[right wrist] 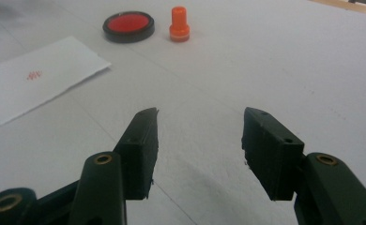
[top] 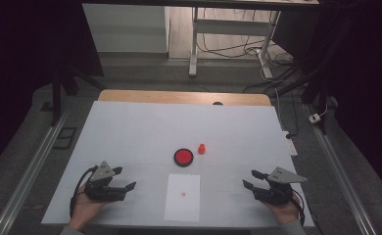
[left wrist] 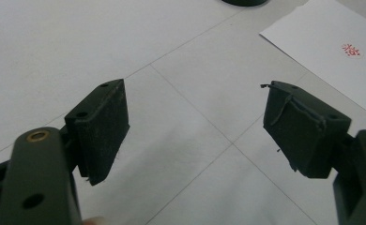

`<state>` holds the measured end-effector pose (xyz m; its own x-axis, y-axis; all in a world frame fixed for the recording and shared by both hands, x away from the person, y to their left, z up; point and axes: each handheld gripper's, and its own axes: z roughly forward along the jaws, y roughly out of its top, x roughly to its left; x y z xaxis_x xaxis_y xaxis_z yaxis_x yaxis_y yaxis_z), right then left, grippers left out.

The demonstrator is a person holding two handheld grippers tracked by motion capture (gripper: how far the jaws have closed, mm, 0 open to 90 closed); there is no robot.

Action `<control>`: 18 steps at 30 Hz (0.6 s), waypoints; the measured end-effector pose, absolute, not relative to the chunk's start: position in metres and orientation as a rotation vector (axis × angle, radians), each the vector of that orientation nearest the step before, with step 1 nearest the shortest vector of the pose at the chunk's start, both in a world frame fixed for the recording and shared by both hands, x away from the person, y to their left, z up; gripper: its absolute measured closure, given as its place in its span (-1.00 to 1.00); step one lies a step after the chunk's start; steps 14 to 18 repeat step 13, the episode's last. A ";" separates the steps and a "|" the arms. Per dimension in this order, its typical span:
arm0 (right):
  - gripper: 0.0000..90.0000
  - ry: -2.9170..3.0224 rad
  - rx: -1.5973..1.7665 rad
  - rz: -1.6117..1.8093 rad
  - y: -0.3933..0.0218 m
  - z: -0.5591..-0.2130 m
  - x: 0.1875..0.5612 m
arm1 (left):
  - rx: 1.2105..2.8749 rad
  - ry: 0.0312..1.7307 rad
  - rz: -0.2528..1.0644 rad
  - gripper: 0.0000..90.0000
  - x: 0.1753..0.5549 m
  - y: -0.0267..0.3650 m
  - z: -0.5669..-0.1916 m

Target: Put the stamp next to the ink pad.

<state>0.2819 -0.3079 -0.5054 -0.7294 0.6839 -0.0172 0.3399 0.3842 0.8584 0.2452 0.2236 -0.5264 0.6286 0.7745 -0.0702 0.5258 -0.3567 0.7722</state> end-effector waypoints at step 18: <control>0.01 2.294 0.862 1.273 -0.304 -0.506 0.283 | 2.047 1.012 0.395 -0.50 0.245 0.223 -0.526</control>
